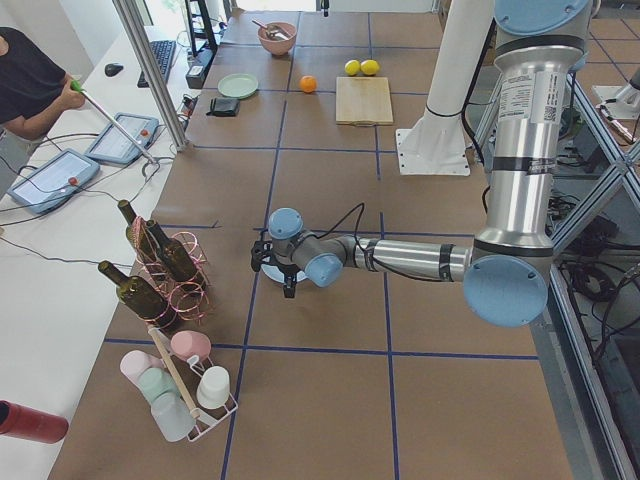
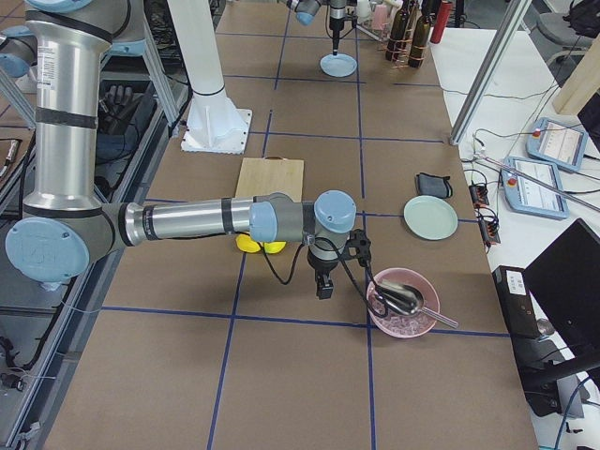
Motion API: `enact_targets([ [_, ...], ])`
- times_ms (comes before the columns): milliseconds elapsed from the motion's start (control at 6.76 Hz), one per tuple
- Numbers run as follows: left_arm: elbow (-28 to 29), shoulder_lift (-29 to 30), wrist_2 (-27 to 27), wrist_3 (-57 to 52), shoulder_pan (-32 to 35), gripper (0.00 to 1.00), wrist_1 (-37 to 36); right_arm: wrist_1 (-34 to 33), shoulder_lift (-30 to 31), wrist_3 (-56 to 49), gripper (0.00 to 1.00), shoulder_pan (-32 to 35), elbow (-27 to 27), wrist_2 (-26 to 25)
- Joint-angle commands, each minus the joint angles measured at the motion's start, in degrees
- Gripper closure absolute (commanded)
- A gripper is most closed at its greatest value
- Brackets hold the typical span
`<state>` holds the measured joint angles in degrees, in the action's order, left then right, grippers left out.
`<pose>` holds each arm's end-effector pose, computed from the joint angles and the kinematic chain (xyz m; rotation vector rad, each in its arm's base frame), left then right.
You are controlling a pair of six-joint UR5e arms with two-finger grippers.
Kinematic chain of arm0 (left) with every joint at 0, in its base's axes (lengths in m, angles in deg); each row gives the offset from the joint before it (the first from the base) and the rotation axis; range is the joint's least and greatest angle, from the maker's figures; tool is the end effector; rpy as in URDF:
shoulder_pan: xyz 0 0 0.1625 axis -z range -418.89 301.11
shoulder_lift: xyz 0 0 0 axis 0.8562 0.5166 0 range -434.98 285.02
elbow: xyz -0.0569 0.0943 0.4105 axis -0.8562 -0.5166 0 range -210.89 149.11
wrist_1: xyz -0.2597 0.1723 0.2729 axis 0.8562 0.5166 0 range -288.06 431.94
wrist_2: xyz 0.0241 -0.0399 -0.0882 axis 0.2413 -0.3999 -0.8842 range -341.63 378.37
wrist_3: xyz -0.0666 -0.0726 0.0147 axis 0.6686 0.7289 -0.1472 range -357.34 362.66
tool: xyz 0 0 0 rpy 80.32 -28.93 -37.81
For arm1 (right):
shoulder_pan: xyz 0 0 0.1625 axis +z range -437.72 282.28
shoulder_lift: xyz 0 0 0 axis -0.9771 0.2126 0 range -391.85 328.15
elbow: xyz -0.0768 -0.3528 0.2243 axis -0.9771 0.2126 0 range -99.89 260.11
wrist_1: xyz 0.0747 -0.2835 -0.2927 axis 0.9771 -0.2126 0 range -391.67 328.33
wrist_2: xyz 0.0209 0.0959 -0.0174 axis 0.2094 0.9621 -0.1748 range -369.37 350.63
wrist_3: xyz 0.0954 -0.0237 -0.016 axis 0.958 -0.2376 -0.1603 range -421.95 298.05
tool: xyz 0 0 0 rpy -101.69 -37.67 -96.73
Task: Pick orange to plate
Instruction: 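Lower the left gripper to the rim of the white plate and grip it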
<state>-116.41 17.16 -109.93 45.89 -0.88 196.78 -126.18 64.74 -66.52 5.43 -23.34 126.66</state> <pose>0.2221 -0.4907 0.6156 0.0356 0.8468 0.0051 0.0083 -0.4473 0.6028 0.0229 -0.8053 -0.2049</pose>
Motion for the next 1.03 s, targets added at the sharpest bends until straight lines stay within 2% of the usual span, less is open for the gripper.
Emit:
enact_targets([
  [0,0.9,0.3,0.1,0.1,-1.2,0.16,0.0,0.0,0.0,0.0,0.0,0.0,-0.1,0.0],
  [148,0.9,0.3,0.1,0.0,-1.4,0.33,0.0,0.0,0.0,0.0,0.0,0.1,-0.1,0.0],
  [296,0.9,0.3,0.1,0.0,-1.7,0.58,0.0,0.0,0.0,0.0,0.0,0.0,-0.1,0.1],
  [443,0.8,0.4,0.1,0.0,-1.8,1.0,0.0,0.0,-0.1,0.0,0.0,0.0,-0.1,0.0],
  [739,-0.1,0.4,-0.1,0.2,-1.8,1.0,0.0,0.0,-0.1,0.0,0.0,0.1,-0.2,0.0],
  [887,-3.2,0.4,-0.6,1.4,-1.8,1.0,0.0,0.0,-0.2,0.0,0.0,0.1,-0.2,0.0],
])
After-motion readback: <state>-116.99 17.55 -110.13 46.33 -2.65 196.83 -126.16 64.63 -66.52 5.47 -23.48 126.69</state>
